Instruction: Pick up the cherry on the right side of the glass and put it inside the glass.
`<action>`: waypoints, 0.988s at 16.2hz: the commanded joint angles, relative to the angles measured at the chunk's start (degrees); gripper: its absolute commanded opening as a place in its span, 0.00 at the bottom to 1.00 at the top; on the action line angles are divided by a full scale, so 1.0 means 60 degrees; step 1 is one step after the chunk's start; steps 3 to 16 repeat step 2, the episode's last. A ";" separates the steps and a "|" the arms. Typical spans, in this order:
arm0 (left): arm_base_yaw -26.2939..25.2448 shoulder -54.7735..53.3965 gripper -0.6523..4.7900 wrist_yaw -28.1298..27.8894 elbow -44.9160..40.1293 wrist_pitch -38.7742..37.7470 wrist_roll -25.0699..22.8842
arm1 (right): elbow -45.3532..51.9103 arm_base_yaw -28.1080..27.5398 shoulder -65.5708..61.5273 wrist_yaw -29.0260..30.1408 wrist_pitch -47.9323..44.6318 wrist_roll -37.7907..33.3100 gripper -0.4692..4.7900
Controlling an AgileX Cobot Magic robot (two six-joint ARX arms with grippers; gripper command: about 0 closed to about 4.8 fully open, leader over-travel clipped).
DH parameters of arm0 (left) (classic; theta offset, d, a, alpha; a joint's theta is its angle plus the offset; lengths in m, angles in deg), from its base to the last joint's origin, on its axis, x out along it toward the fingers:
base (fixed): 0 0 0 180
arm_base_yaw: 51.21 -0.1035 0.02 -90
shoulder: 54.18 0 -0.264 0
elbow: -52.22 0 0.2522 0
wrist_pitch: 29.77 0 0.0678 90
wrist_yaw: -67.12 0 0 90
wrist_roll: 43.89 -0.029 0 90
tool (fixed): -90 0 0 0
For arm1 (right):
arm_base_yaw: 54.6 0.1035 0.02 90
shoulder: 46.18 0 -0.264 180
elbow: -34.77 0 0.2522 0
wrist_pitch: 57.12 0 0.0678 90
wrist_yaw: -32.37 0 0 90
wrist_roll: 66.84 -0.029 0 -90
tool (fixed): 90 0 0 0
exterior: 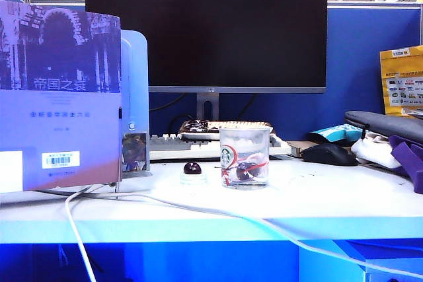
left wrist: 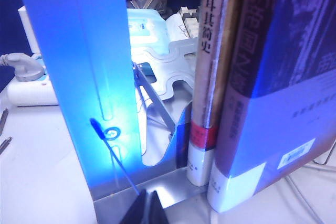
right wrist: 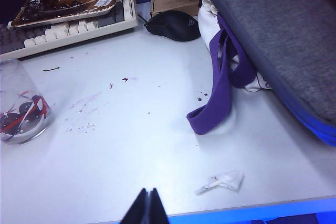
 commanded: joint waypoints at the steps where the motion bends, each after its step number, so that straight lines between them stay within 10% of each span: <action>1: -0.0007 0.0029 0.11 0.0036 -0.0004 -0.0117 -0.0040 | 0.0033 0.0000 0.0000 -0.0015 -0.0011 -0.0047 0.09; 16: -0.0007 0.0029 0.11 0.0036 -0.0004 -0.0117 -0.0040 | 0.0033 0.0000 0.0000 -0.0015 -0.0007 -0.0047 0.09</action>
